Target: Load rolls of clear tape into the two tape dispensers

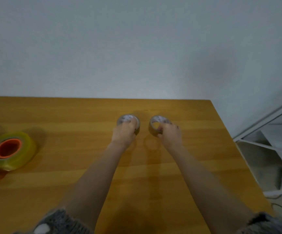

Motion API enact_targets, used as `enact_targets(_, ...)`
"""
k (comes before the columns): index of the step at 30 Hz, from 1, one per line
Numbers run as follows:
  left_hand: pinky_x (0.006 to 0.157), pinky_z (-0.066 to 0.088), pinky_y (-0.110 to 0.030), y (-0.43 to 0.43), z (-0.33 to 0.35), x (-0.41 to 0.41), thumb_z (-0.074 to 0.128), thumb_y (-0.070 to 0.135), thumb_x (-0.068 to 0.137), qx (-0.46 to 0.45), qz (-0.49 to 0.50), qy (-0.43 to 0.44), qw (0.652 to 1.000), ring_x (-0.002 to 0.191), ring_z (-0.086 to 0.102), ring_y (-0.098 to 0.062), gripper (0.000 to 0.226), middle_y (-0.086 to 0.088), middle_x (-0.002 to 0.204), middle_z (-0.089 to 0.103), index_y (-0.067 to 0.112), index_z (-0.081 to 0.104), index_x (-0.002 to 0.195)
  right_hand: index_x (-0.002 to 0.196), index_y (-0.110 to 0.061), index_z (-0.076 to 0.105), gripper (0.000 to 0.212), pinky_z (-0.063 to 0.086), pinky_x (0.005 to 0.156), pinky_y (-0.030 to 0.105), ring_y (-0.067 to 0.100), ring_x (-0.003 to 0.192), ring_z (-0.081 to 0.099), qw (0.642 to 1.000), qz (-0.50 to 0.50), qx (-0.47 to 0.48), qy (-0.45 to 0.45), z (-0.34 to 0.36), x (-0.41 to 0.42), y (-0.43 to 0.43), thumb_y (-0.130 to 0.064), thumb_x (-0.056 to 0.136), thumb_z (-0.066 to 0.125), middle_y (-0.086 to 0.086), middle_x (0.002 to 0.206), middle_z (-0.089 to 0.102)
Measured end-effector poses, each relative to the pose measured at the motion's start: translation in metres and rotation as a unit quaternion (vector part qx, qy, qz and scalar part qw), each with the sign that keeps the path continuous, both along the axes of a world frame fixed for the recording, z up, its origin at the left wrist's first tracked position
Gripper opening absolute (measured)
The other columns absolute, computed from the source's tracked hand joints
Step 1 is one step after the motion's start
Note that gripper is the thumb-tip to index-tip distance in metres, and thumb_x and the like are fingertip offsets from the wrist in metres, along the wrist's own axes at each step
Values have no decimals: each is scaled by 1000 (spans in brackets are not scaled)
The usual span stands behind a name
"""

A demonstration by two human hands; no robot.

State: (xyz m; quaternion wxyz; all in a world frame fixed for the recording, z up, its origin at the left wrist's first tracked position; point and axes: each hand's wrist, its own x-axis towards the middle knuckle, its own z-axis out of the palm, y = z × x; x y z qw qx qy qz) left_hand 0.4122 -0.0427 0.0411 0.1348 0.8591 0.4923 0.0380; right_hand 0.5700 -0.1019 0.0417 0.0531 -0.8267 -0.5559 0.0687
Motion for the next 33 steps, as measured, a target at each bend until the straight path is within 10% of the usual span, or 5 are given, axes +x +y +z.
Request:
enact_targets(27,56,37,-34,26,-62,286,43,3,92,-28,30,-18,999,87,58,-32,17,-11,105,59,7,47,108,99,-12,65,12,50,70,31,22,90,64,999,-25,-40,24,-58,271,23,-10,92,55,5,102,67)
enact_targets(33,57,38,-35,23,-53,263,49,11,91,-28,48,-23,998,94,56,-31,18,-8,118,52,7,48,109,124,-8,48,33,49,79,32,26,105,59,996,-63,-34,52,-46,248,24,-17,93,53,9,132,47)
